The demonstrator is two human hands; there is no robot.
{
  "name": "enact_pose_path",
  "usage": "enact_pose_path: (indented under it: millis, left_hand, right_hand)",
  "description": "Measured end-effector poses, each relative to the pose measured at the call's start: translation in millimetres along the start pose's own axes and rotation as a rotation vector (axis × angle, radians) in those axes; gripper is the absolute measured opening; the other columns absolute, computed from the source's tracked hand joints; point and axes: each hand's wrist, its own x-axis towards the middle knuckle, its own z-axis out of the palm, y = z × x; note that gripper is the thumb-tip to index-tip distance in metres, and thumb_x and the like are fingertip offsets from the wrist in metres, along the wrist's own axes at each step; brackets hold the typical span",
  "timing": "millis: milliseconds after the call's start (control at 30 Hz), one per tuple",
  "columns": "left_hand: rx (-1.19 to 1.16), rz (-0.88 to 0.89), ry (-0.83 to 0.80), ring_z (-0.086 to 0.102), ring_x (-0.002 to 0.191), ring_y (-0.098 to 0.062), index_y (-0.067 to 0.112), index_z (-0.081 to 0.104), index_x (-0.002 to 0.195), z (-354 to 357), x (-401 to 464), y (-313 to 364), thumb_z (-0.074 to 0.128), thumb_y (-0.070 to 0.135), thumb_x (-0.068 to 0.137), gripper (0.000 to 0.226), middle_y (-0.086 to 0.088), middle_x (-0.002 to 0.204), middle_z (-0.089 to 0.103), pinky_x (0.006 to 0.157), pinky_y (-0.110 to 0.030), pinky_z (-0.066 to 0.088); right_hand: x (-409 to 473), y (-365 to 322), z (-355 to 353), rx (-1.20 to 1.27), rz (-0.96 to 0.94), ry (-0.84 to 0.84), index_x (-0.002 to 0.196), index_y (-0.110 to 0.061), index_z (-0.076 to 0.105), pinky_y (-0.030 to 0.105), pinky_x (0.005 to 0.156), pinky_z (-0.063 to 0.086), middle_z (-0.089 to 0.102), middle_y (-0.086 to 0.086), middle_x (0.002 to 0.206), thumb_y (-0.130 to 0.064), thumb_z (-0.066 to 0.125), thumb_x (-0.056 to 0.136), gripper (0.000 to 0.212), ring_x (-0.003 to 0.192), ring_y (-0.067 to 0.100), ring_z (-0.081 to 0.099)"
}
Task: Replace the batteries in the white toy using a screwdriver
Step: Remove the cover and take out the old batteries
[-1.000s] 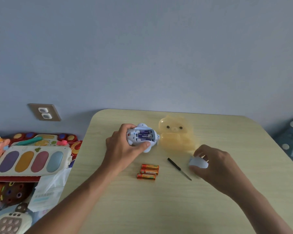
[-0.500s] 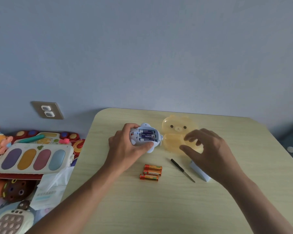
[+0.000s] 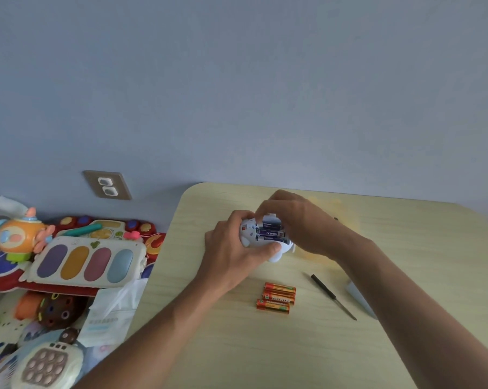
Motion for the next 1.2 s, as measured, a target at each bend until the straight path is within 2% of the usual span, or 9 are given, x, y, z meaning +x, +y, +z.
enact_pose_path:
  millis: [133, 300, 600, 667, 733, 833, 933, 1000, 1200]
  left_hand:
    - [-0.017, -0.005, -0.028, 0.067, 0.099, -0.001, 0.037, 0.061, 0.116, -4, 1, 1, 0.074, 0.068, 0.057, 0.068, 0.018, 0.095, 0.072, 0.101, -0.045, 0.051]
    - [-0.038, -0.006, -0.078, 0.067, 0.093, 0.009, 0.034, 0.062, 0.114, -10, 1, 4, 0.075, 0.066, 0.057, 0.067, 0.036, 0.101, 0.068, 0.097, -0.041, 0.054]
    - [-0.020, 0.024, -0.069, 0.071, 0.092, 0.003, 0.036, 0.060, 0.112, -8, 0, 1, 0.078, 0.064, 0.061, 0.060, 0.020, 0.097, 0.076, 0.098, -0.045, 0.054]
    - [-0.018, 0.030, -0.066, 0.070, 0.092, 0.004, 0.037, 0.061, 0.112, -8, 0, 2, 0.078, 0.064, 0.061, 0.060, 0.021, 0.096, 0.075, 0.096, -0.044, 0.054]
    - [-0.017, 0.027, -0.058, 0.070, 0.093, 0.001, 0.038, 0.060, 0.112, -7, 0, 0, 0.078, 0.064, 0.062, 0.060, 0.019, 0.096, 0.074, 0.095, -0.045, 0.055]
    - [-0.014, 0.004, -0.048, 0.067, 0.105, -0.010, 0.043, 0.058, 0.115, -5, 2, -5, 0.080, 0.064, 0.062, 0.062, 0.015, 0.101, 0.074, 0.095, -0.047, 0.055]
    - [-0.011, -0.005, -0.040, 0.067, 0.108, -0.013, 0.046, 0.057, 0.116, -5, 2, -8, 0.080, 0.065, 0.060, 0.064, 0.014, 0.106, 0.073, 0.093, -0.044, 0.057]
    - [-0.012, 0.002, -0.037, 0.067, 0.107, -0.010, 0.044, 0.057, 0.116, -4, 2, -9, 0.080, 0.065, 0.059, 0.065, 0.015, 0.105, 0.073, 0.092, -0.043, 0.057]
    - [-0.023, -0.011, -0.035, 0.067, 0.109, -0.015, 0.049, 0.055, 0.115, -3, 4, -12, 0.081, 0.065, 0.058, 0.064, 0.013, 0.106, 0.072, 0.090, -0.044, 0.058]
  right_hand:
    - [2, 5, -6, 0.011, -0.039, -0.062, 0.111, -0.034, 0.066, 0.036, 0.072, 0.058, 0.054, -0.003, 0.112, 0.006, 0.054, 0.092, 0.046, 0.092, 0.019, 0.060]
    - [6, 5, -5, -0.021, -0.097, -0.122, 0.111, -0.033, 0.061, 0.040, 0.066, 0.056, 0.051, 0.001, 0.107, 0.007, 0.055, 0.090, 0.045, 0.084, 0.023, 0.059]
    - [9, -6, -10, -0.129, -0.127, -0.145, 0.110, -0.033, 0.051, 0.030, 0.055, 0.050, 0.048, -0.003, 0.111, 0.005, 0.054, 0.089, 0.043, 0.084, 0.021, 0.058]
    - [7, -7, -8, -0.124, -0.123, -0.120, 0.109, -0.033, 0.051, 0.032, 0.064, 0.049, 0.049, -0.006, 0.110, 0.002, 0.048, 0.089, 0.041, 0.091, 0.019, 0.053]
    - [5, -9, -4, -0.088, -0.139, -0.083, 0.102, -0.031, 0.054, 0.030, 0.075, 0.046, 0.051, -0.007, 0.106, -0.010, 0.046, 0.094, 0.024, 0.094, 0.018, 0.049]
    - [2, -8, 3, -0.032, -0.131, 0.001, 0.089, -0.028, 0.058, 0.031, 0.076, 0.047, 0.055, -0.008, 0.100, -0.026, 0.060, 0.091, 0.003, 0.091, 0.016, 0.049]
    - [-1, -6, 6, 0.117, -0.036, 0.112, 0.095, -0.026, 0.064, 0.037, 0.074, 0.052, 0.061, -0.007, 0.094, -0.026, 0.071, 0.083, 0.013, 0.086, 0.016, 0.055]
    - [-3, -6, 6, 0.155, 0.008, 0.150, 0.098, -0.024, 0.071, 0.036, 0.074, 0.053, 0.064, -0.005, 0.094, -0.024, 0.074, 0.082, 0.017, 0.084, 0.015, 0.058]
    - [-4, -10, 10, 0.170, 0.057, 0.196, 0.091, -0.024, 0.074, 0.042, 0.072, 0.055, 0.062, -0.009, 0.095, -0.023, 0.077, 0.081, 0.010, 0.088, 0.012, 0.057]
